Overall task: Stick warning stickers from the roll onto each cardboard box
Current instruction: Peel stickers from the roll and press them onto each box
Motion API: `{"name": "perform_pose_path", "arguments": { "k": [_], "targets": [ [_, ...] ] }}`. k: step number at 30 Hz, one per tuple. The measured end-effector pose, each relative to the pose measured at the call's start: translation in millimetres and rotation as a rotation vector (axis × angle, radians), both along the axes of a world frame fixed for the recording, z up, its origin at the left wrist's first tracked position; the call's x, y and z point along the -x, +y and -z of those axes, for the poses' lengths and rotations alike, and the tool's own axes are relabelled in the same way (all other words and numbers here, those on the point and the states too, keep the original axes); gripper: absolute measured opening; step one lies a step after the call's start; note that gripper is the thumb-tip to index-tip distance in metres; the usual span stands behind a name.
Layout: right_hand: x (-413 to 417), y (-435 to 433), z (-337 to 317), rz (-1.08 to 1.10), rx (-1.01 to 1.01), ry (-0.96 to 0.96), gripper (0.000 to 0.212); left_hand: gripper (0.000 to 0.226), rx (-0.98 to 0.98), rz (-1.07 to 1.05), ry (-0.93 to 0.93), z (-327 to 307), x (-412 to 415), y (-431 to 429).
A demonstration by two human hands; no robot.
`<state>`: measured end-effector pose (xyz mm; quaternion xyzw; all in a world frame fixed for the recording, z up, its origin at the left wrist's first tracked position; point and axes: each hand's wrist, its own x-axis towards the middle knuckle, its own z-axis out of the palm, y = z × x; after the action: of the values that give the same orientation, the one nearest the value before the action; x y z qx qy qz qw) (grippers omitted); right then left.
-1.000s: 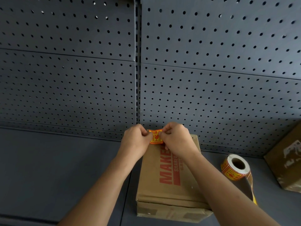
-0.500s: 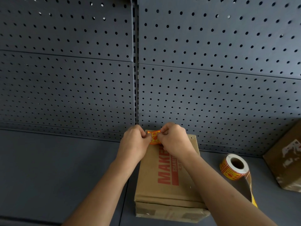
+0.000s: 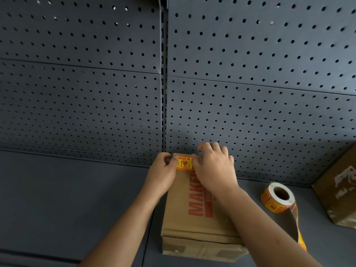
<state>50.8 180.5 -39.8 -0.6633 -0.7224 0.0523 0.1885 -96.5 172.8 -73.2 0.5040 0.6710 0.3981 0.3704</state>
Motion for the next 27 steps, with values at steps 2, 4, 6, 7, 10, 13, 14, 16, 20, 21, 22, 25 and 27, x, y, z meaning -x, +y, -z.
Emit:
{"name": "perform_pose_path", "arguments": {
  "k": [2, 4, 6, 7, 10, 13, 14, 16, 20, 21, 22, 25, 27],
  "targets": [
    [2, 2, 5, -0.006, 0.071, -0.007, 0.047, 0.039, 0.03, 0.028, -0.047, 1, -3, -1],
    [5, 4, 11, -0.02, 0.11, -0.037, 0.053, 0.041, 0.032, 0.03, -0.056, 2, -5, 0],
    [7, 6, 14, -0.022, 0.12, -0.067, 0.056, 0.04, 0.033, 0.014, -0.039, 3, -4, 1],
    [7, 7, 14, -0.021, 0.126, -0.077, 0.056, 0.04, 0.034, 0.007, -0.023, 4, -4, 2],
    [7, 8, 14, -0.017, 0.142, -0.083, 0.055, 0.041, 0.044, 0.005, 0.018, 5, -4, 3],
    [7, 9, 15, -0.015, 0.134, -0.063, 0.047, 0.039, 0.046, 0.02, 0.065, 6, -4, 5],
    [6, 9, 16, -0.014, 0.127, -0.047, 0.043, 0.038, 0.04, 0.02, 0.064, 6, -4, 6],
    [4, 10, 17, -0.009, 0.117, -0.008, 0.038, 0.036, 0.027, 0.018, 0.051, 6, -4, 4],
    [4, 12, 18, 0.003, 0.108, 0.019, 0.04, 0.041, 0.022, 0.013, 0.036, 6, -3, 3],
    [5, 11, 17, 0.006, 0.114, 0.011, 0.045, 0.044, 0.033, 0.014, 0.038, 5, -3, 3],
    [6, 11, 17, 0.005, 0.121, -0.004, 0.049, 0.047, 0.04, 0.018, 0.049, 5, -4, 3],
    [7, 11, 17, -0.004, 0.128, -0.046, 0.05, 0.043, 0.057, 0.017, 0.071, 5, -3, 4],
    [6, 12, 17, 0.0, 0.122, -0.031, 0.044, 0.033, 0.058, 0.024, 0.103, 3, -3, 5]
  ]
}}
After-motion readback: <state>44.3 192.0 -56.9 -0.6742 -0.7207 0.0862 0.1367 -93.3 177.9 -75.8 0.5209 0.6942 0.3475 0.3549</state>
